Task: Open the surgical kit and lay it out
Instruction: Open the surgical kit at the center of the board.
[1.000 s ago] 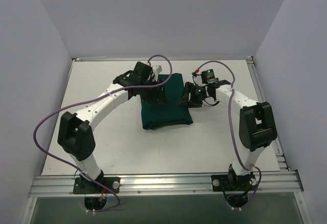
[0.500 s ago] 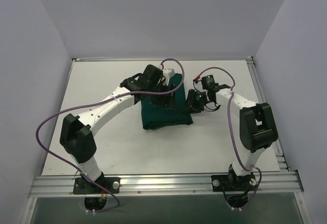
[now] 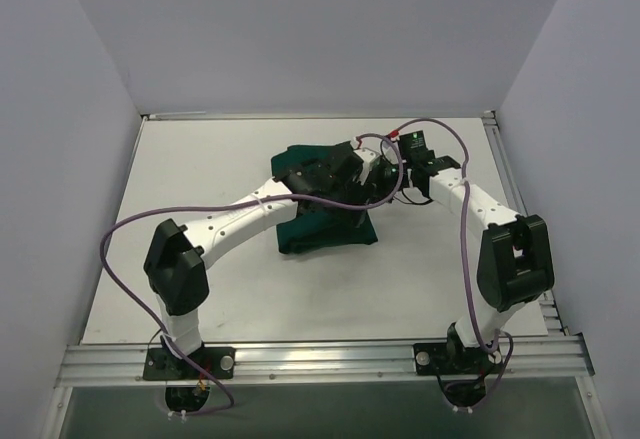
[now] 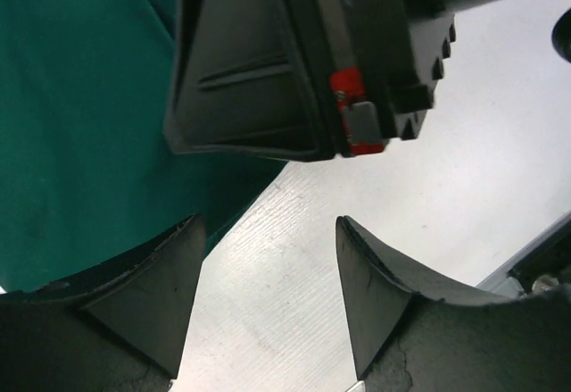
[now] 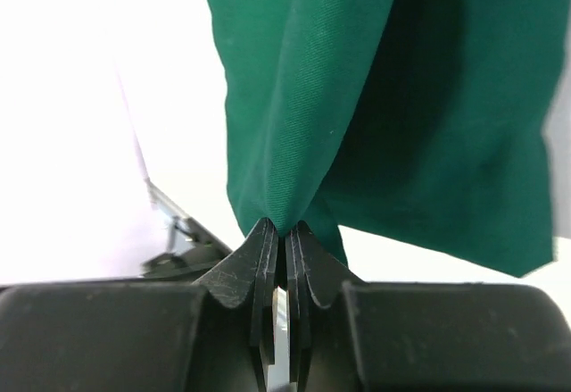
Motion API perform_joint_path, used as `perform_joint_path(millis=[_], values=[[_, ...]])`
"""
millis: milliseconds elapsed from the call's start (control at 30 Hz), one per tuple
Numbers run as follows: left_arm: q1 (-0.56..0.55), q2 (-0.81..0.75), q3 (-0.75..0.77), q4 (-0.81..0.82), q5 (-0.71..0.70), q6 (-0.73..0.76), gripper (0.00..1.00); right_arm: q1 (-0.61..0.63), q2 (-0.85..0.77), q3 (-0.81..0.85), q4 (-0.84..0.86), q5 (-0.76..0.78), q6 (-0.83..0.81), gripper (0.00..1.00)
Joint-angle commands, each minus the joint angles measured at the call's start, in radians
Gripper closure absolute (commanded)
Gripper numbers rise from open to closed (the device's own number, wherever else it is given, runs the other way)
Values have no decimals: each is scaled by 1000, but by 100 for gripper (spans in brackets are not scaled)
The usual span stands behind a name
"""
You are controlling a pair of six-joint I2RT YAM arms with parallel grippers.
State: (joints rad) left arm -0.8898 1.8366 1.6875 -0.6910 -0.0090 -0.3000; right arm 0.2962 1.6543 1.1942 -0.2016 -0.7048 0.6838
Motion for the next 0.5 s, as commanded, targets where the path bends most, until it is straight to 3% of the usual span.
perform_joint_path(millis=[0,467], values=[[-21,-10,20,22,-112,32,31,6,-39,48,14,-53,95,100],[-37,41,14,14,-401,-8,31,9,-74,-8,166,-131,287,100]])
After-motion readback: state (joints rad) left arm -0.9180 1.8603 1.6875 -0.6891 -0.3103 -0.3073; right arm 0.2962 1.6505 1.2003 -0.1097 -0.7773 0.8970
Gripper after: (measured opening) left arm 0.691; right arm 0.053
